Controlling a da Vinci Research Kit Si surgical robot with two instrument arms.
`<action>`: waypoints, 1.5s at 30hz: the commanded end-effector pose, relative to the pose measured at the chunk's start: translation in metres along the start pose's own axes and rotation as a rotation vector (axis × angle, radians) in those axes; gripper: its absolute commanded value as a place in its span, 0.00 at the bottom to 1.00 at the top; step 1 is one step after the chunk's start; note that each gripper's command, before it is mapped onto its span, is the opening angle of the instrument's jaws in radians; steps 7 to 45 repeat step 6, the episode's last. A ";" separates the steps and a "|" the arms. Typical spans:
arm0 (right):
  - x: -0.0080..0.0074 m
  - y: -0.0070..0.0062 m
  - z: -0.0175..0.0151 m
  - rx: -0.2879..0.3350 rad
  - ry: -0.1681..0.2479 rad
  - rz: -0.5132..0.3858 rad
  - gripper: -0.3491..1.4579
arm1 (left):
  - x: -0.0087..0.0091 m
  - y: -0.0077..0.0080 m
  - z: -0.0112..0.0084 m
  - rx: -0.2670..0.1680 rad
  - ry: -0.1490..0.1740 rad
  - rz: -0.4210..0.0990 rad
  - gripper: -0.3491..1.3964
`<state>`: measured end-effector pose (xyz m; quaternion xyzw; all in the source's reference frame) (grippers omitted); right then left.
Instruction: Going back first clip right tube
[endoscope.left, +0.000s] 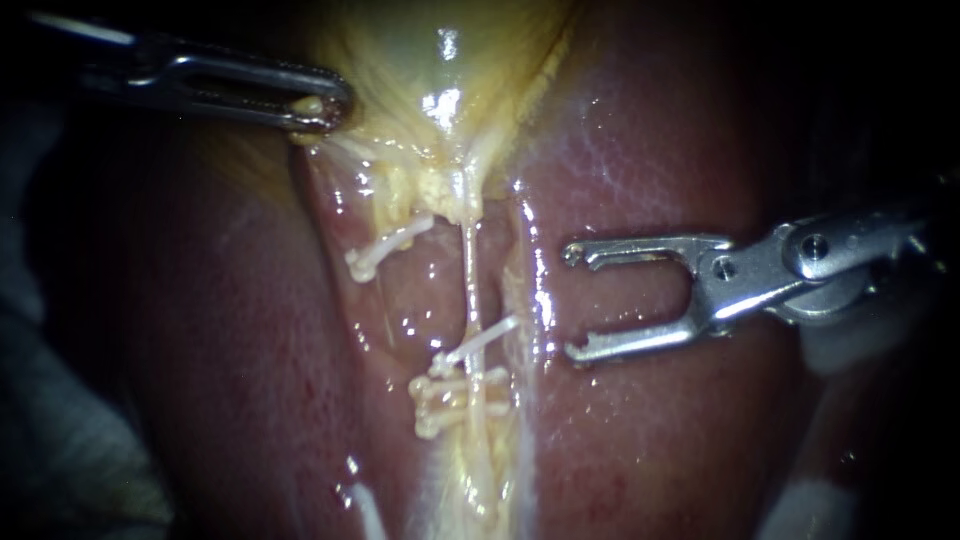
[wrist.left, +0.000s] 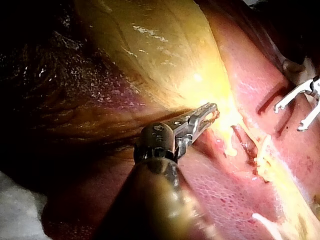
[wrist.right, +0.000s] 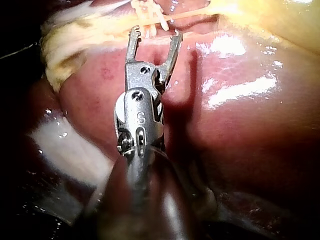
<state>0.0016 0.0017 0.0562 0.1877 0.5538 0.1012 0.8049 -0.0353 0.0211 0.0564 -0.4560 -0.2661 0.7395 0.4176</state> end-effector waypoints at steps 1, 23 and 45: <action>0.0000 0.0000 0.0000 0.000 0.000 0.000 0.47 | 0.0000 0.0000 0.0001 0.002 -0.001 0.001 0.00; 0.0001 -0.0002 0.0000 0.000 0.000 0.000 0.47 | 0.0001 0.0000 -0.0003 -0.001 -0.003 0.000 0.00; 0.0001 -0.0002 0.0000 0.000 0.000 0.000 0.47 | 0.0001 0.0000 -0.0003 -0.001 -0.003 0.000 0.00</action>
